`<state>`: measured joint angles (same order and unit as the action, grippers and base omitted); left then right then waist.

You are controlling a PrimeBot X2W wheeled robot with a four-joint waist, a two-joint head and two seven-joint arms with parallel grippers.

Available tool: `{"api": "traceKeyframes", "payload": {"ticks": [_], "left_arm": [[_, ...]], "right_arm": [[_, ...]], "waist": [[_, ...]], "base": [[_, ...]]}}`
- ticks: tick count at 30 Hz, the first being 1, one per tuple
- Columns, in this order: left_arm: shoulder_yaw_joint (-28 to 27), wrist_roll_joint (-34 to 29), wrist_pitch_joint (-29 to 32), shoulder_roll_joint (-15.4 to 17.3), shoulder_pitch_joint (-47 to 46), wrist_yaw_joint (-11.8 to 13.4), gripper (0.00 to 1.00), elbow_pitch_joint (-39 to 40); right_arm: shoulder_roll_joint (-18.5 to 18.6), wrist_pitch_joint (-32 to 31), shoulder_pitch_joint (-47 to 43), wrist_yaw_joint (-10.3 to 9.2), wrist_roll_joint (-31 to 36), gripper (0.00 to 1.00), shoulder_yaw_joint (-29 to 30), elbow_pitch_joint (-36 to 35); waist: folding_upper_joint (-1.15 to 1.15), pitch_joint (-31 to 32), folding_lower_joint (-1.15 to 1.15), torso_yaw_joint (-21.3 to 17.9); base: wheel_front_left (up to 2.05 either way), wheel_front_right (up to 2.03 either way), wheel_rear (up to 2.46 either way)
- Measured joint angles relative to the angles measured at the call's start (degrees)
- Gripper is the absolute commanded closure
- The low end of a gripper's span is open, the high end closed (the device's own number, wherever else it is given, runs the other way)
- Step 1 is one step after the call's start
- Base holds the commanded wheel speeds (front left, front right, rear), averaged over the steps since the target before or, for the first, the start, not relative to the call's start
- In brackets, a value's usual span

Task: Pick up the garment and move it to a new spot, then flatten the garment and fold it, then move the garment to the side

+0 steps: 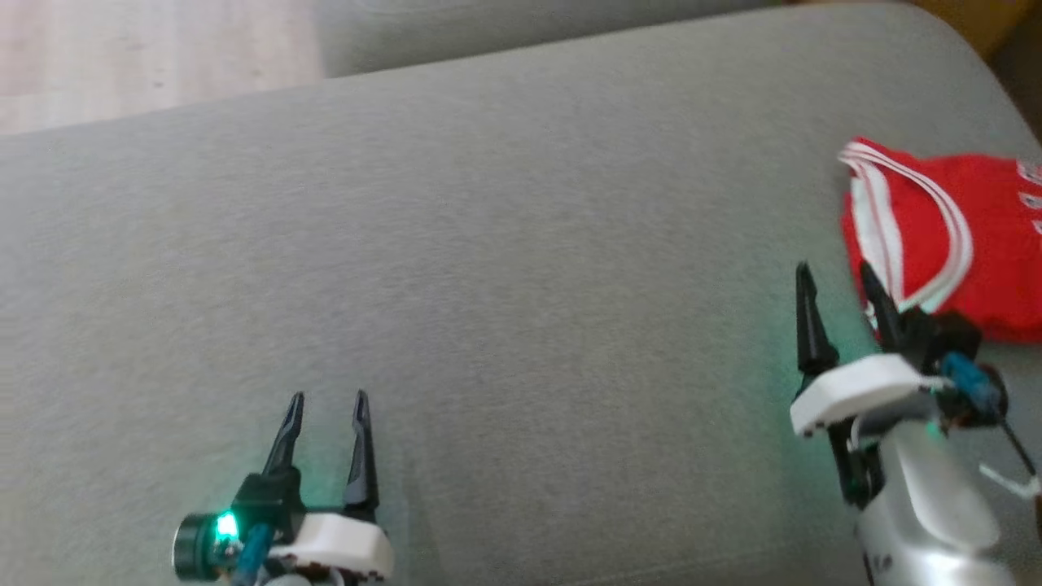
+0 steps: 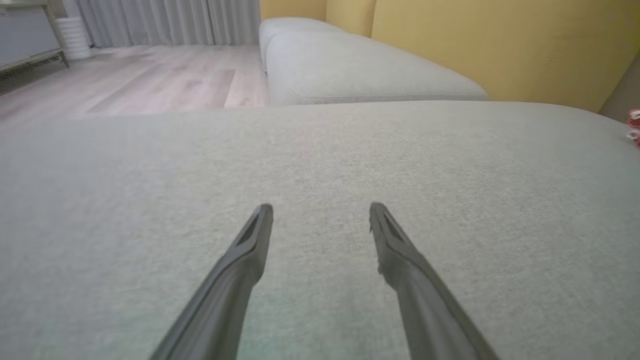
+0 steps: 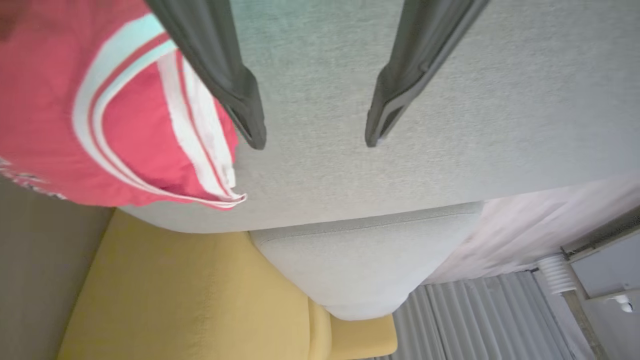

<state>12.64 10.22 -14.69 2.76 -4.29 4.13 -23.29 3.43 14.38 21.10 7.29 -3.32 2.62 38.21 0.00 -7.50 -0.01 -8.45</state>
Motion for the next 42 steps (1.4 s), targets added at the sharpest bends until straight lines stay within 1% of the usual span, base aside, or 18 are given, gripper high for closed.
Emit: {"api": "traceKeyframes", "payload": {"ticks": [3,5,8,12,16,18,26,31,32,37,42], "left_arm": [[-0.94,-0.04,0.0,-0.03,1.24,0.65,0.0,0.05],[-1.98,1.25,0.0,0.01,1.65,0.9,0.0,0.05],[-3.35,1.91,0.0,-0.01,2.52,0.84,0.0,0.35],[-4.9,1.92,0.0,-0.02,3.91,0.56,0.0,0.68],[-6.57,2.35,0.0,-0.02,5.03,0.33,0.0,0.91],[-7.34,2.5,0.0,0.01,5.26,-0.18,0.0,1.2],[-8.31,3.42,0.0,-0.01,6.17,-0.71,0.0,1.8],[-8.57,3.6,0.0,-0.01,7.32,-1.21,0.0,3.1],[-8.57,4.02,0.0,-0.02,7.61,-1.15,1.0,2.91],[-8.54,4.09,0.31,-0.1,9.9,-1.15,1.0,-1.08],[-8.64,7.24,1.11,-0.11,10.26,-1.29,1.0,-1.27]], "right_arm": [[-0.04,0.0,-2.76,0.0,-3.09,0.0,-1.3,-1.65],[-0.07,0.0,-4.3,0.0,-4.31,0.0,-2.42,-2.59],[-0.41,0.0,-6.32,0.0,-5.77,0.0,-3.26,-3.13],[-0.56,0.0,-8.28,0.0,-6.31,0.0,-4.41,-4.3],[-0.56,0.0,-9.04,0.0,-7.51,0.0,-4.92,-4.72],[-0.56,0.0,-9.08,0.0,-8.47,0.0,-5.37,-5.05],[-0.57,0.0,-12.01,0.0,-9.87,0.0,-7.16,-6.3],[-0.59,0.0,-12.33,0.0,-10.04,0.0,-7.75,-7.08],[-0.63,0.0,-12.34,0.0,-10.28,1.0,-7.76,-7.01],[-0.82,-0.31,-15.32,0.0,-10.42,1.0,-7.76,-3.26],[-0.84,-1.26,-16.29,0.0,-13.48,1.0,-7.47,-3.42]], "waist": [[0.0,1.16,0.0,2.56],[0.0,1.94,0.0,4.24],[0.0,3.17,0.0,6.47],[0.0,5.15,0.0,8.23],[0.0,6.6,-0.01,8.82],[0.0,7.07,0.0,8.73],[0.0,8.49,0.0,7.91],[0.0,8.98,0.0,7.65],[0.0,9.01,0.0,7.62],[0.0,9.03,0.0,7.61],[0.0,8.96,0.0,7.65]], "base": [[0.0,0.0,0.0],[0.0,0.0,0.0],[0.0,0.0,0.0],[0.0,0.0,0.0],[0.0,0.0,0.0],[0.0,0.0,0.0],[0.0,0.0,0.0],[0.0,0.0,0.0],[0.0,0.0,0.0],[0.0,0.0,0.0],[0.0,0.0,0.0]]}}
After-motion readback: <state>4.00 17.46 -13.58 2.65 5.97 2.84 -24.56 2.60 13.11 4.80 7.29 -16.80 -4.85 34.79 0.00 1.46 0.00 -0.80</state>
